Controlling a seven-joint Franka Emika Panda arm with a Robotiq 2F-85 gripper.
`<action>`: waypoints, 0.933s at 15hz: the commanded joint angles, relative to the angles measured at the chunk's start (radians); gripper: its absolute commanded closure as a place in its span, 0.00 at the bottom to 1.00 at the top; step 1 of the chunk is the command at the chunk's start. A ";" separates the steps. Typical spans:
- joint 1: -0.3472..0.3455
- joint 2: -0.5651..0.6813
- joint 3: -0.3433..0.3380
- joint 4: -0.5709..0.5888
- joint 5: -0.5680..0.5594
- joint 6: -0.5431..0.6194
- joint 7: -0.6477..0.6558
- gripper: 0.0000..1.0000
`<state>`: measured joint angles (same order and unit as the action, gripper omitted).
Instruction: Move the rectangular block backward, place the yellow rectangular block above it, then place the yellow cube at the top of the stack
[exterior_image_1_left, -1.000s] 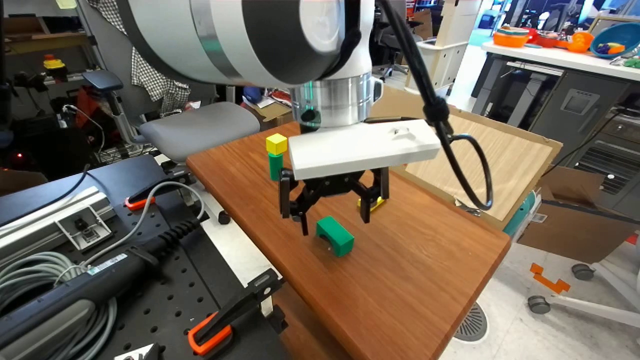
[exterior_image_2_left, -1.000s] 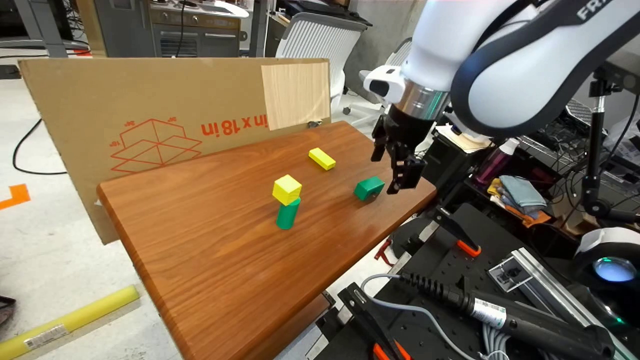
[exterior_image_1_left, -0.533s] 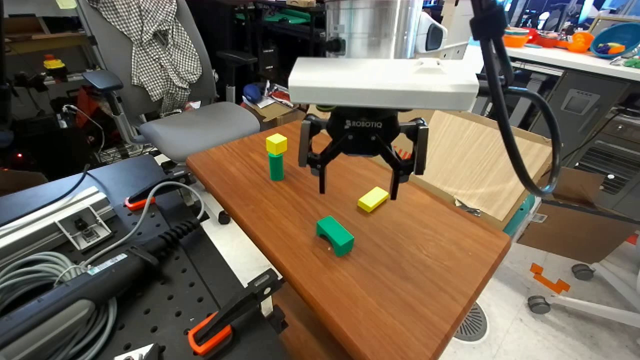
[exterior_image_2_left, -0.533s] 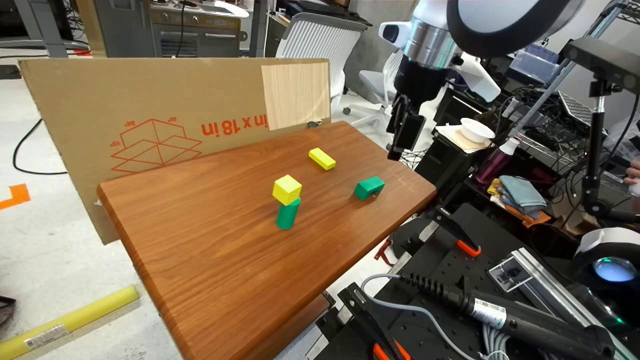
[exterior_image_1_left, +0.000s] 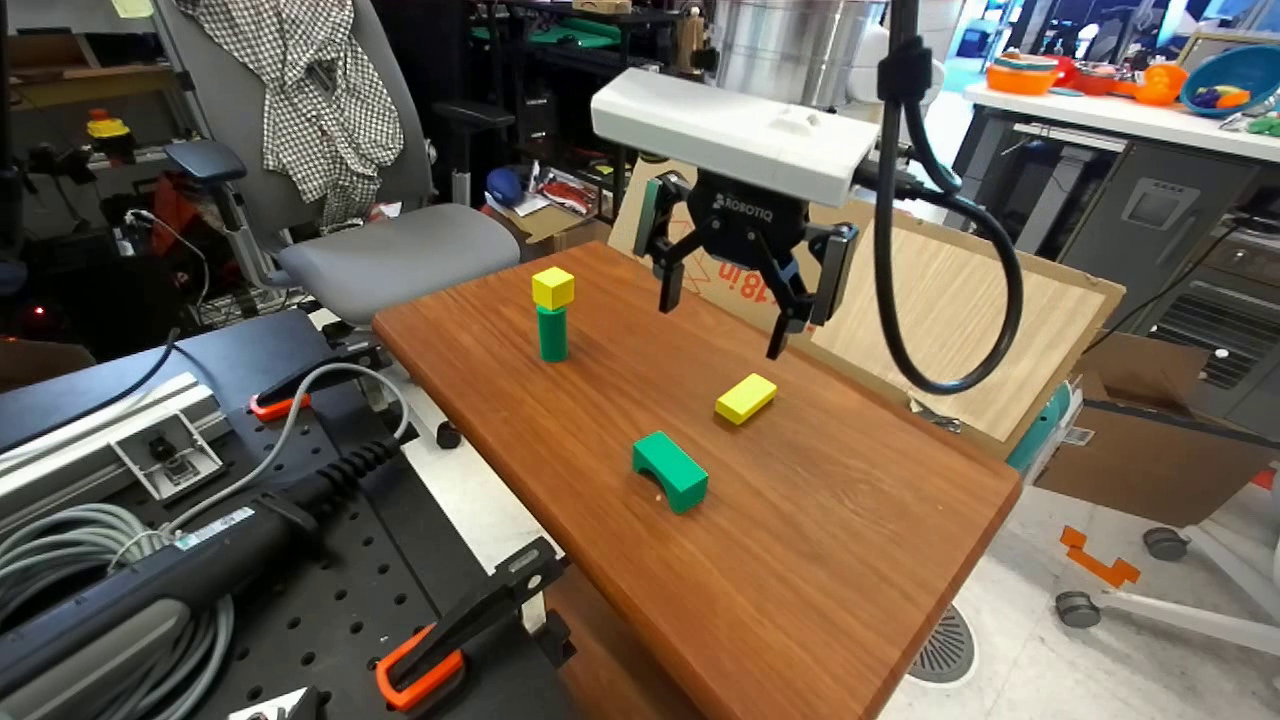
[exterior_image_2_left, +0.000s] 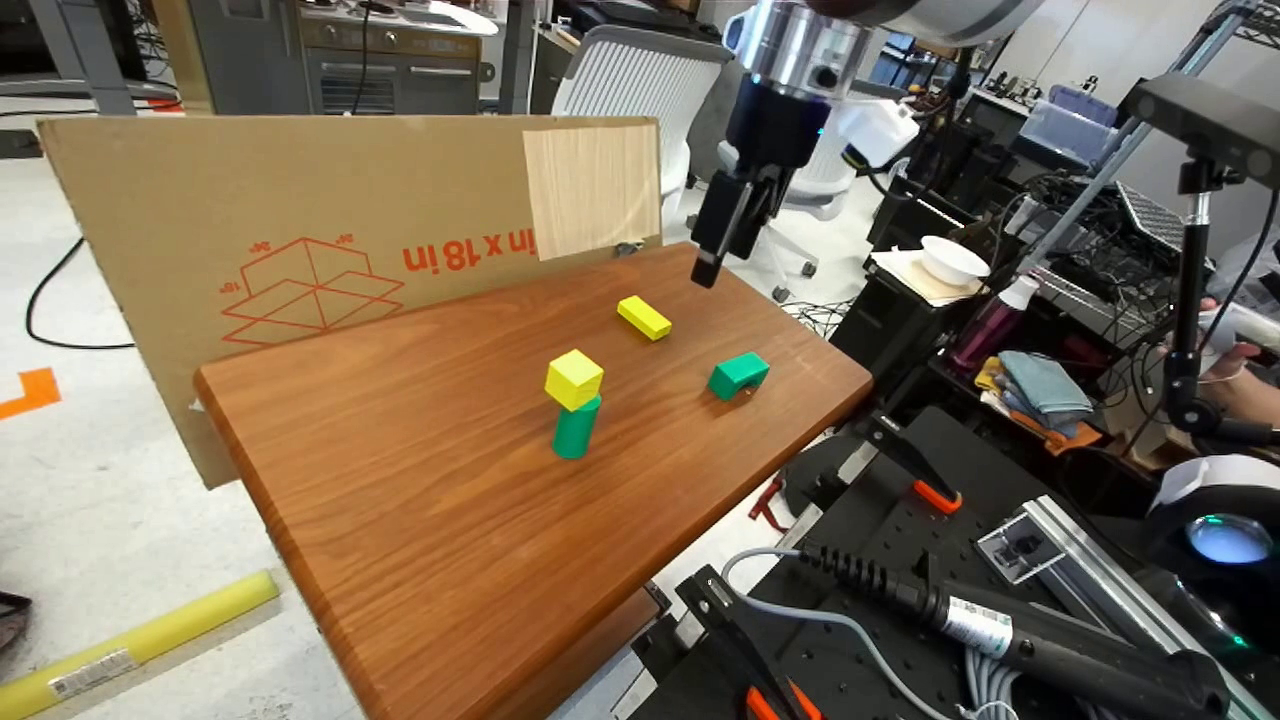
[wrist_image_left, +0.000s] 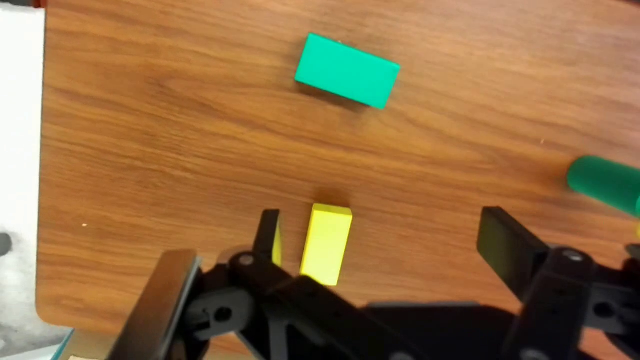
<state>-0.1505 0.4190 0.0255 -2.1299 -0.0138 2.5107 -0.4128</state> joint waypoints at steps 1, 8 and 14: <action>0.016 0.114 -0.006 0.140 0.058 -0.018 0.144 0.00; 0.050 0.273 -0.028 0.293 0.034 -0.022 0.333 0.00; 0.086 0.387 -0.046 0.407 0.024 -0.045 0.410 0.00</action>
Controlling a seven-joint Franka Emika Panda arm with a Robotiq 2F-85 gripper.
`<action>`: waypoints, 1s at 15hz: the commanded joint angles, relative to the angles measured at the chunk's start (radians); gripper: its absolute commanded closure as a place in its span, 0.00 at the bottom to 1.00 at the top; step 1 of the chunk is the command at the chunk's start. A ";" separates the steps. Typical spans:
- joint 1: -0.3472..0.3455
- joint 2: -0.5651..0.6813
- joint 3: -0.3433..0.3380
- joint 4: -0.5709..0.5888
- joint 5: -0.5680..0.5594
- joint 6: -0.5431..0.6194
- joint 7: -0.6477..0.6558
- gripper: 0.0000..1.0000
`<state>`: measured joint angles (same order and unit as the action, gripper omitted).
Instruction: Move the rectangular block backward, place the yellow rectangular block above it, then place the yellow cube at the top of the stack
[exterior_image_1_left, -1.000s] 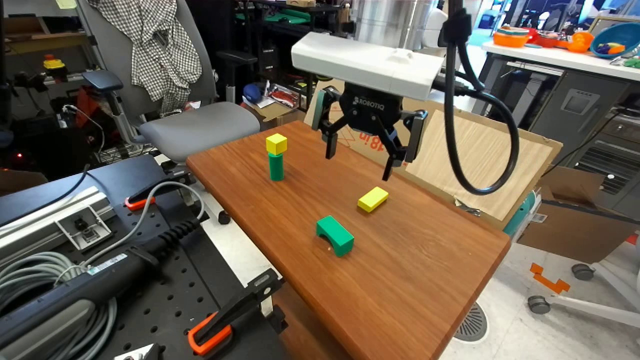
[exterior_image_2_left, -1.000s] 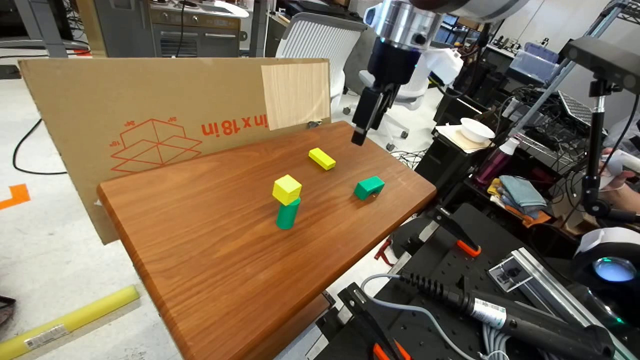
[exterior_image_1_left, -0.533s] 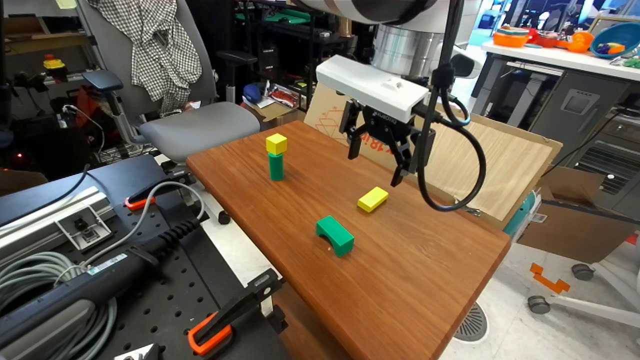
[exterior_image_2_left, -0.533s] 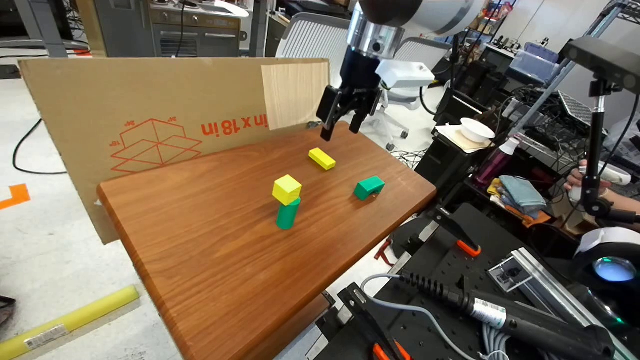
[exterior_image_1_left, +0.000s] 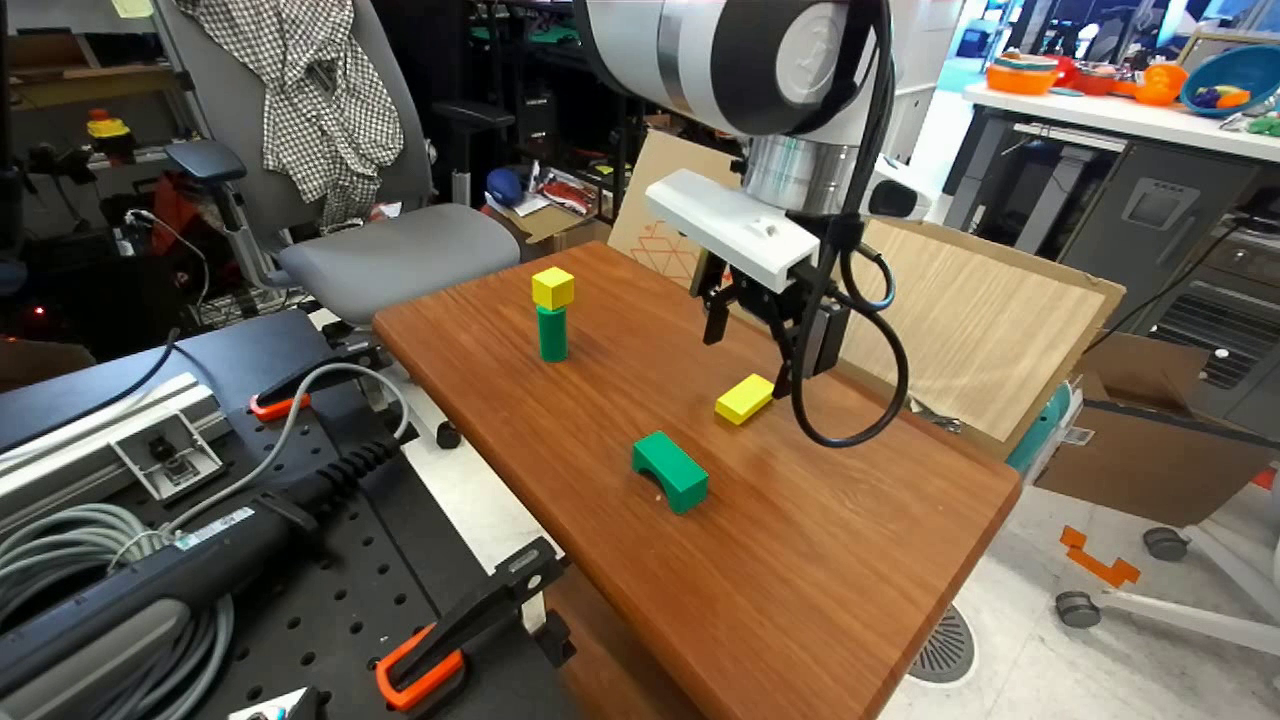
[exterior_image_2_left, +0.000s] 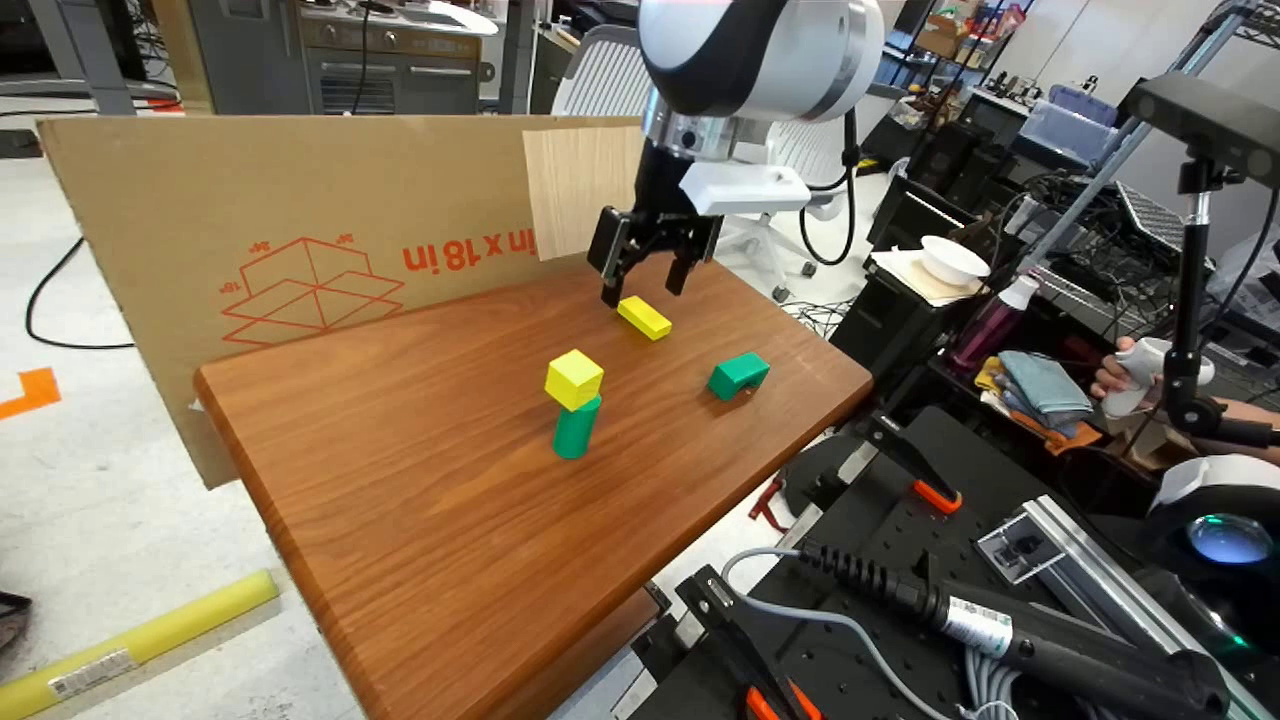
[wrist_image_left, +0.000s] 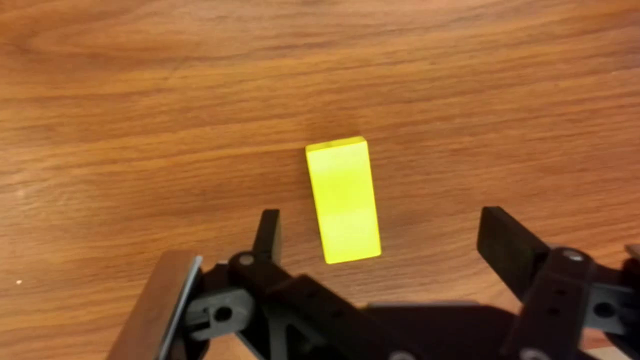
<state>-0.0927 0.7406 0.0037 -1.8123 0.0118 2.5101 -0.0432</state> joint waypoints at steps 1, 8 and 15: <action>0.033 0.087 -0.028 0.109 -0.005 -0.049 0.047 0.00; 0.045 0.174 -0.040 0.223 -0.006 -0.137 0.077 0.41; 0.027 0.099 -0.022 0.178 -0.012 -0.180 0.018 0.88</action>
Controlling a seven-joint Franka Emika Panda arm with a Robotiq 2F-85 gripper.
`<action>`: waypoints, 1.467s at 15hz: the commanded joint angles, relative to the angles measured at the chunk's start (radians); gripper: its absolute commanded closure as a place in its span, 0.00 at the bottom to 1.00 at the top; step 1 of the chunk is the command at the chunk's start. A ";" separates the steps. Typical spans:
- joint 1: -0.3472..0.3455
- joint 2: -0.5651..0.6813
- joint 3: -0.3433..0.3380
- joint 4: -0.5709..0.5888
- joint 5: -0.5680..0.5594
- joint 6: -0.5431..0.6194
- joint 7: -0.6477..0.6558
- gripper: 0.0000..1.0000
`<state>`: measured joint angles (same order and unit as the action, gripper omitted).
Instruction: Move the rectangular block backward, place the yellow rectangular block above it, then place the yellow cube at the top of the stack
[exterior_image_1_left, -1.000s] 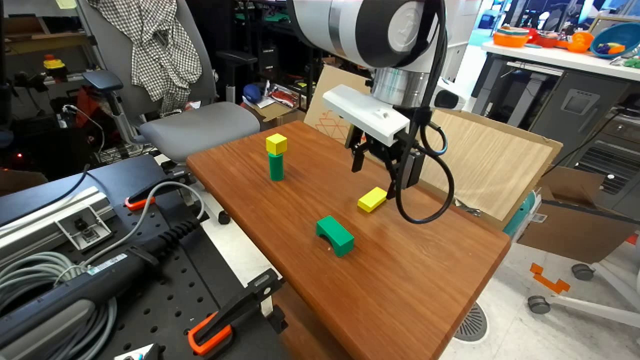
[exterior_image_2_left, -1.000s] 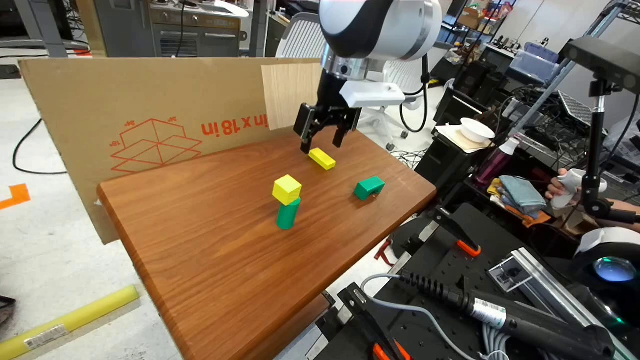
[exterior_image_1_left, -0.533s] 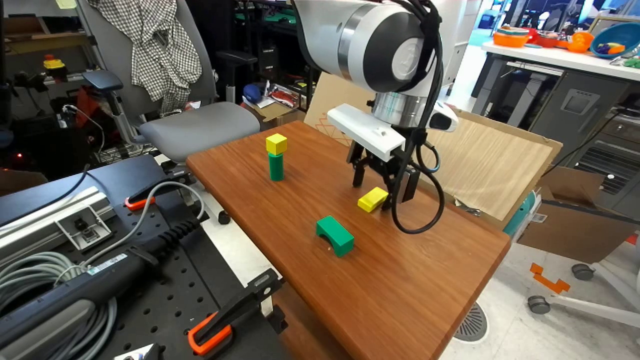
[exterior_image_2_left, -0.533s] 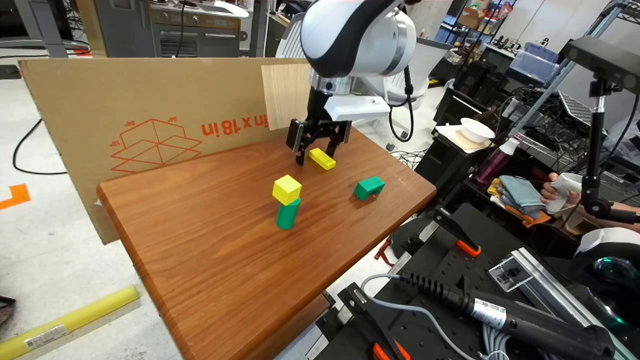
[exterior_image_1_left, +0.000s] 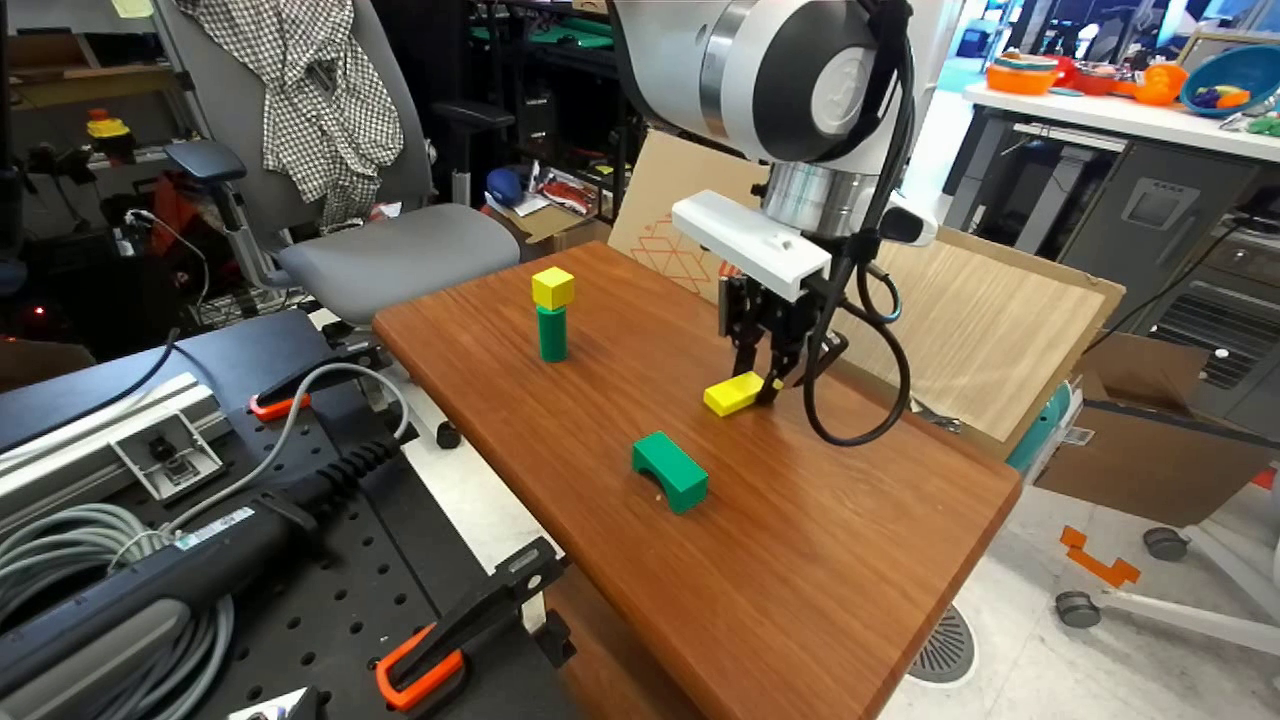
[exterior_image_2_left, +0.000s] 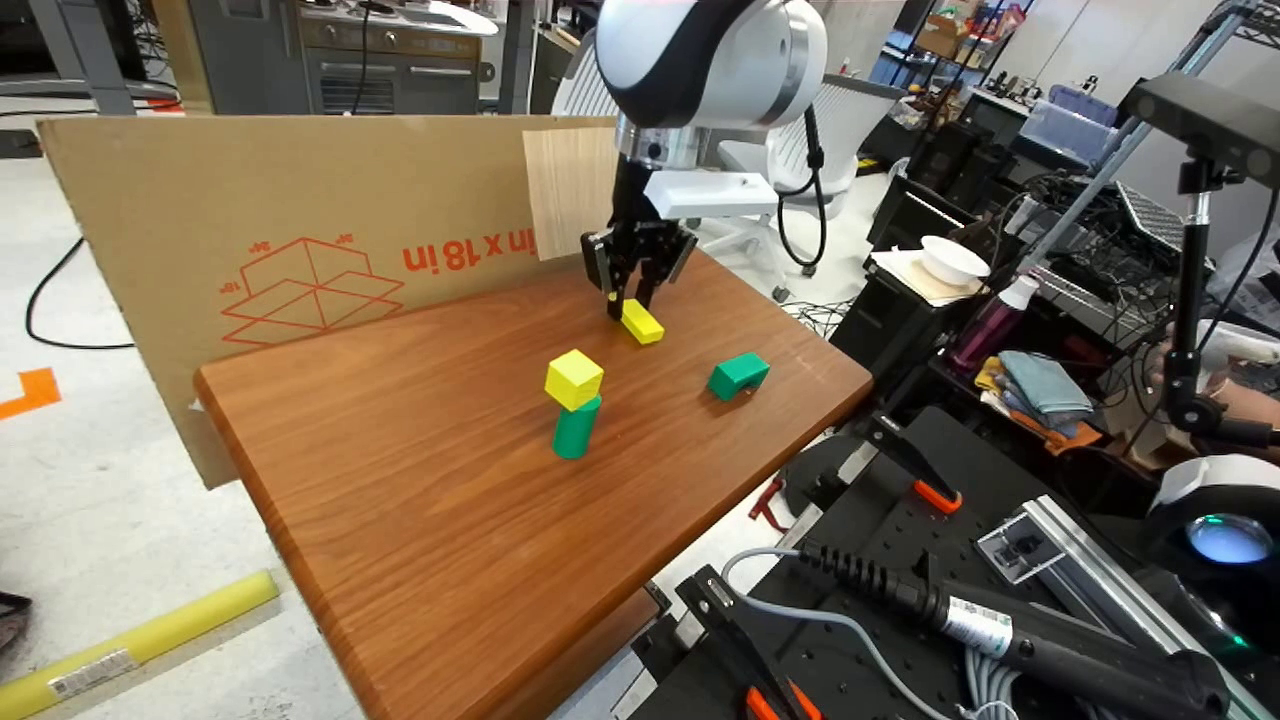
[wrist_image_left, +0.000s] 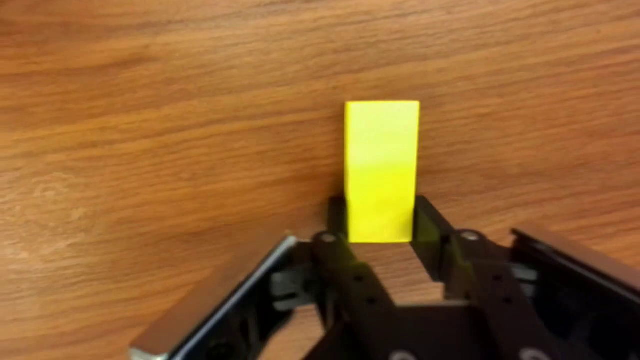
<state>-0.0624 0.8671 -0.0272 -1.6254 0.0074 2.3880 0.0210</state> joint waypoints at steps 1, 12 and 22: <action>-0.011 -0.046 0.019 -0.025 -0.009 -0.067 -0.081 0.92; -0.025 -0.225 0.048 -0.275 -0.141 -0.032 -0.439 0.92; -0.024 -0.420 0.048 -0.621 -0.397 0.143 -0.736 0.92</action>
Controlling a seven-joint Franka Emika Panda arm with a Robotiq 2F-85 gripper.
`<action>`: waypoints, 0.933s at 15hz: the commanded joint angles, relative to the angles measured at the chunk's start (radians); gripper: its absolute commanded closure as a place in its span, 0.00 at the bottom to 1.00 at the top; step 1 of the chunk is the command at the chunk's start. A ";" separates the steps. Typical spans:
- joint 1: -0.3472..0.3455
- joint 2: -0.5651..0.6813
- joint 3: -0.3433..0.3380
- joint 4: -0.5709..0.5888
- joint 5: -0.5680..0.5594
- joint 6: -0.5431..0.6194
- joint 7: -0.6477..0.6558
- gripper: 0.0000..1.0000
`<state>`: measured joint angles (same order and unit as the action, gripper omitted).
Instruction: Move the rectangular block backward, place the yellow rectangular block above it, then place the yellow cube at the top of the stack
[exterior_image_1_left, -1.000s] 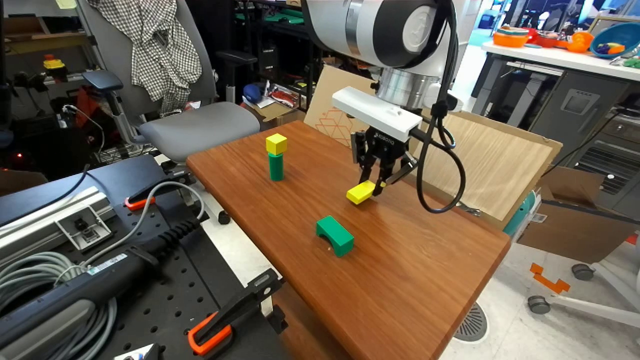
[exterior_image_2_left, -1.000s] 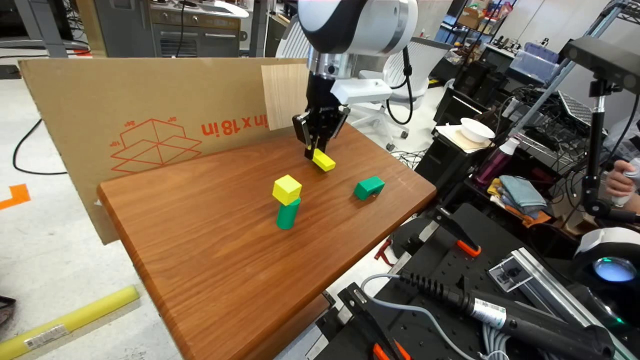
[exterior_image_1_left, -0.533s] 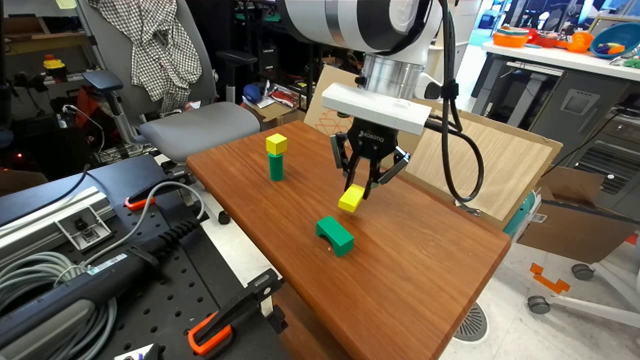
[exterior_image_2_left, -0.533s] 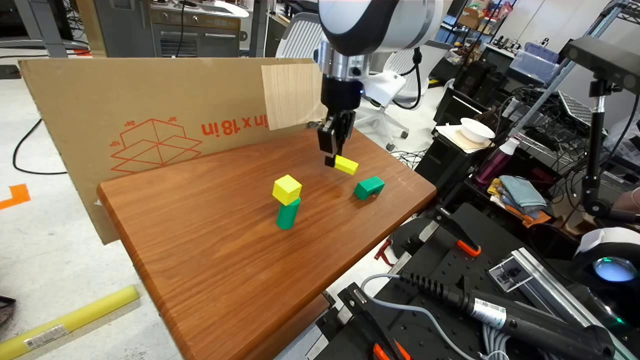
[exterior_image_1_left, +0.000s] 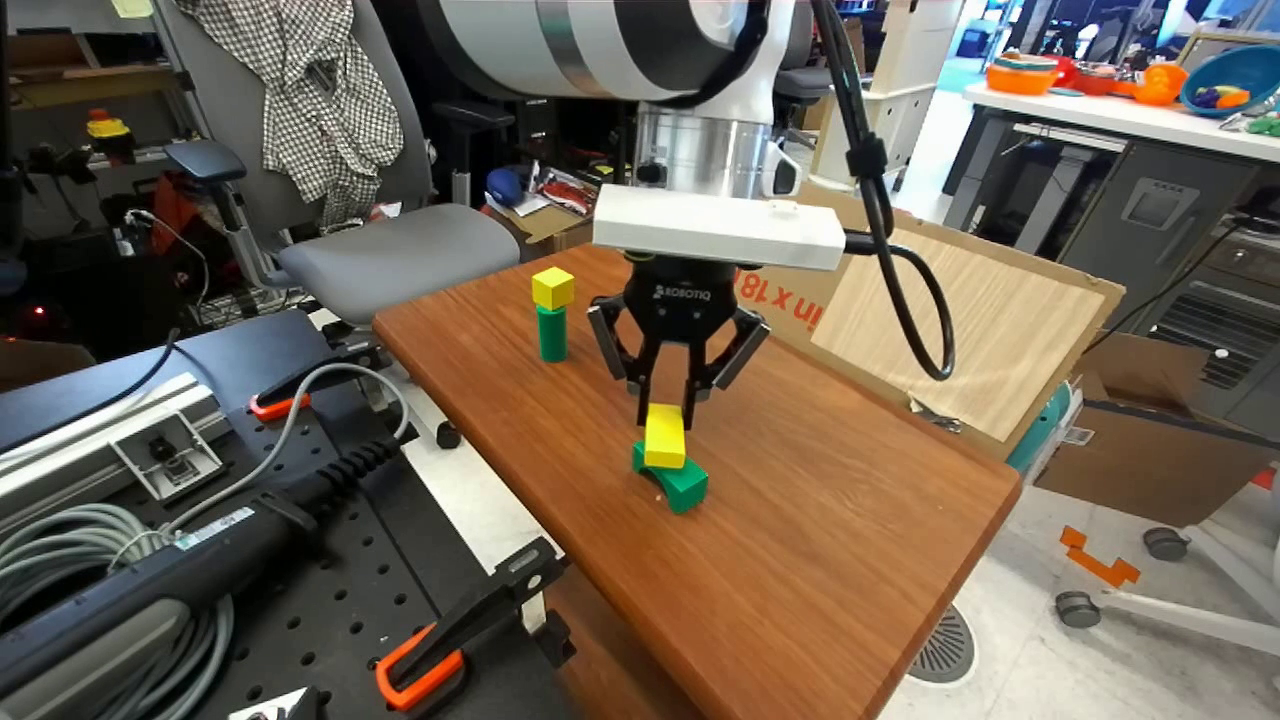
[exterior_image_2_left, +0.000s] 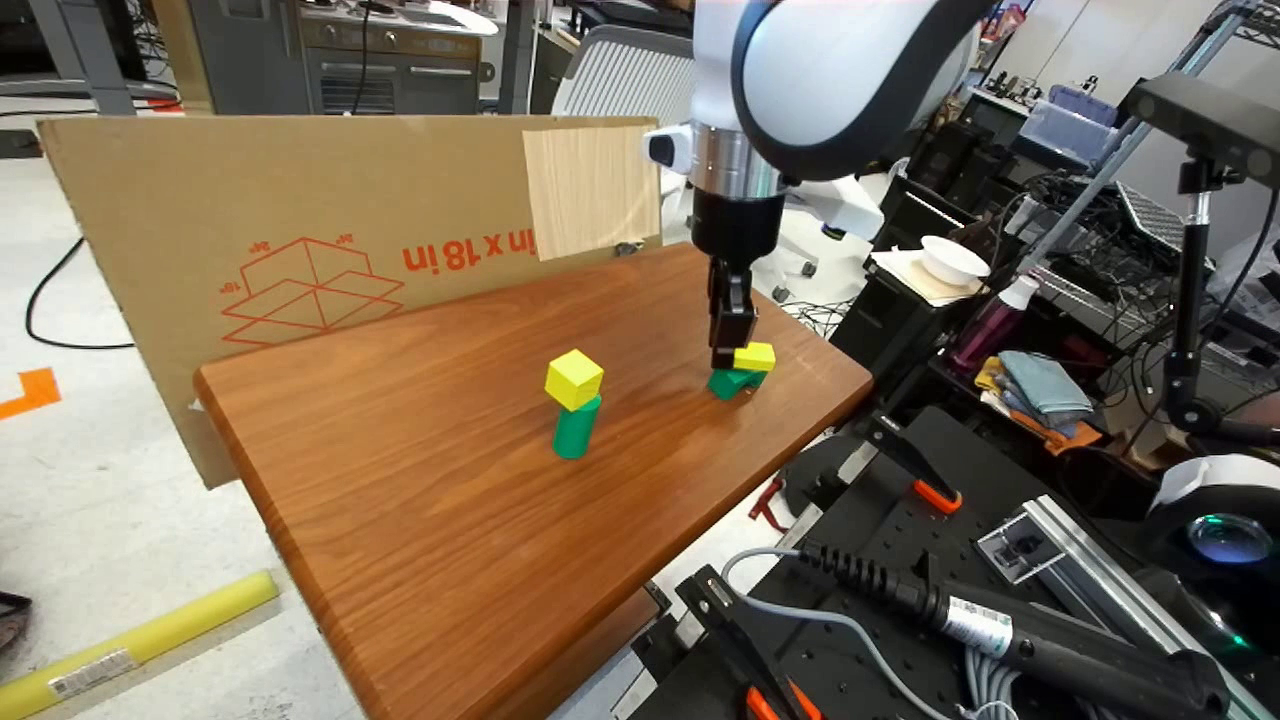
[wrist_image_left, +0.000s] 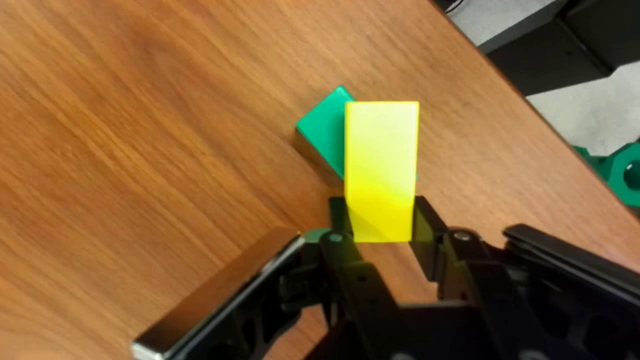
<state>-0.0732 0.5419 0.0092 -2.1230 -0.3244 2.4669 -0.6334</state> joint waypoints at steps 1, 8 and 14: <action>-0.015 -0.110 0.013 -0.146 -0.081 0.082 -0.117 0.92; -0.028 -0.136 0.015 -0.202 -0.138 0.202 -0.417 0.92; -0.054 -0.117 0.011 -0.234 -0.154 0.364 -0.654 0.92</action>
<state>-0.0914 0.4376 0.0110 -2.3245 -0.4612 2.7604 -1.1864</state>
